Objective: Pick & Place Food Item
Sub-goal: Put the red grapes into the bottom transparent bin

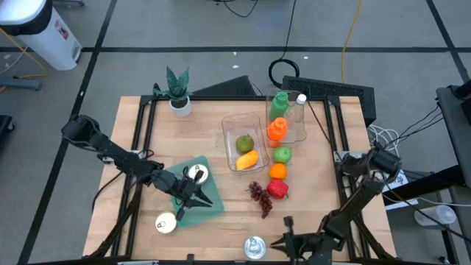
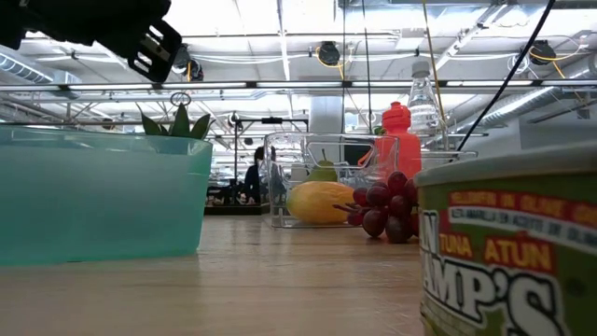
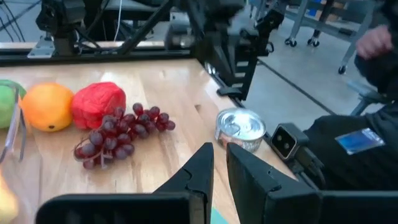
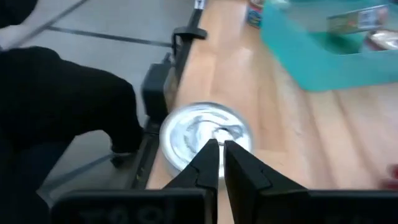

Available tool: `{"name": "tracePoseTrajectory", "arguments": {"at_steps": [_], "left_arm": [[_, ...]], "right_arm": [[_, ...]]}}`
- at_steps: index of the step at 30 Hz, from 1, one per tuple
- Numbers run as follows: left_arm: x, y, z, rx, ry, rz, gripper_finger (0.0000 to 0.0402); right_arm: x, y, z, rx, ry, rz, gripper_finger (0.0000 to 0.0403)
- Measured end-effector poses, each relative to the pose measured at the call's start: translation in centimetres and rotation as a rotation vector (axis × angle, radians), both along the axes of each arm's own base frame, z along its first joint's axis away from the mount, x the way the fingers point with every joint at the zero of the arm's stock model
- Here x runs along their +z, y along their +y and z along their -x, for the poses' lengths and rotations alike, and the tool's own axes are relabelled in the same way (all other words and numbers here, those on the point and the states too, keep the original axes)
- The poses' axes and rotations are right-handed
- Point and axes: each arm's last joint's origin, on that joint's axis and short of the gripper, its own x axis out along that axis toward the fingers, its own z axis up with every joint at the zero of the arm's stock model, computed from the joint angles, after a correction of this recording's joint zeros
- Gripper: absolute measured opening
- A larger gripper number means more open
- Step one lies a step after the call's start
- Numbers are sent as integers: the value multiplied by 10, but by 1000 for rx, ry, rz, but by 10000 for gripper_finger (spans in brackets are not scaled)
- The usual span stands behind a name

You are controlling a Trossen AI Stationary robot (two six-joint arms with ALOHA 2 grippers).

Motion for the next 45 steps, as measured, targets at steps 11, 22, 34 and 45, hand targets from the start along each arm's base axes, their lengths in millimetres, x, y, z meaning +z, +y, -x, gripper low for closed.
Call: {"name": "tracePoseTrajectory", "arguments": {"at_steps": [11,22,34,45], "left_arm": [[-3,8,2,40,64,-38,51],[-9,20,-1,47,134,-45,51],[-10,26,-3,16,161,-15,51],[-10,26,-3,16,161,-15,51]], "right_arm": [[41,-28,17,-67,23,75,16],[53,-49,24,-195,3,181,15],[26,-75,-33,-114,202,106,49],[12,-91,-50,147,293,352,244]]}}
